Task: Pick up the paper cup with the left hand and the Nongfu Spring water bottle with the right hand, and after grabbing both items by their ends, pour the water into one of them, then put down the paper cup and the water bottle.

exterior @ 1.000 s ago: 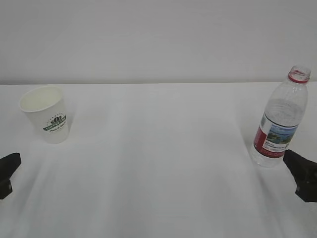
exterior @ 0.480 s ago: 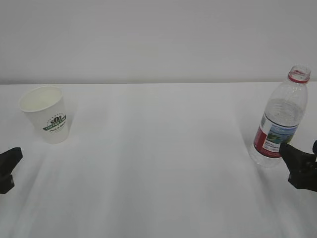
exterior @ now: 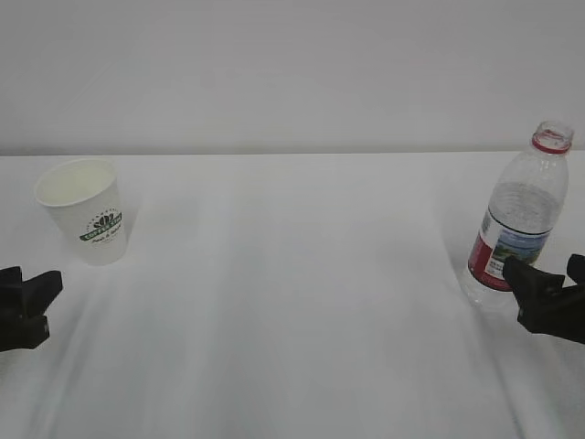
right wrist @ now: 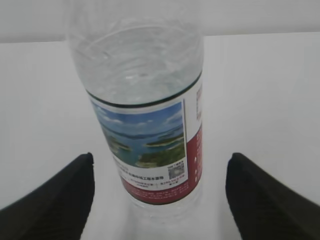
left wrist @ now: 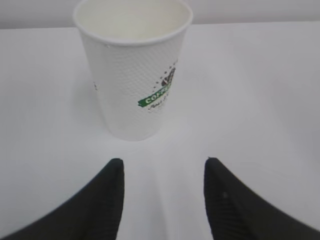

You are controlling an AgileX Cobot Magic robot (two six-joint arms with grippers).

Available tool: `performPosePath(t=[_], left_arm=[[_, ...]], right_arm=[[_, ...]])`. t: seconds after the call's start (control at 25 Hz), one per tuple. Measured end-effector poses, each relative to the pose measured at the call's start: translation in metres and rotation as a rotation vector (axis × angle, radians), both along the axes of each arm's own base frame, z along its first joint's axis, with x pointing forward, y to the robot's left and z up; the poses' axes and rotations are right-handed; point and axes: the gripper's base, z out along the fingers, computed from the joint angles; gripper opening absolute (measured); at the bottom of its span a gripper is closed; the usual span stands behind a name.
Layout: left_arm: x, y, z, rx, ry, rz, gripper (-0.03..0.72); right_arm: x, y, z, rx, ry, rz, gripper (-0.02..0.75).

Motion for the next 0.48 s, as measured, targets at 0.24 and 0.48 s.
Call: performPosePath(t=[0.24, 0.48], left_arm=[[0.003, -0.004, -0.004, 0.004, 0.01, -0.045, 0.379], [0.003, -0.004, -0.004, 0.004, 0.01, -0.045, 0.378]], right_arm=[[0.007, 0.001, -0.01, -0.003, 0.035, 0.0, 0.624], [0.015, 0.001, -0.013, -0.003, 0.034, 0.002, 0.625]])
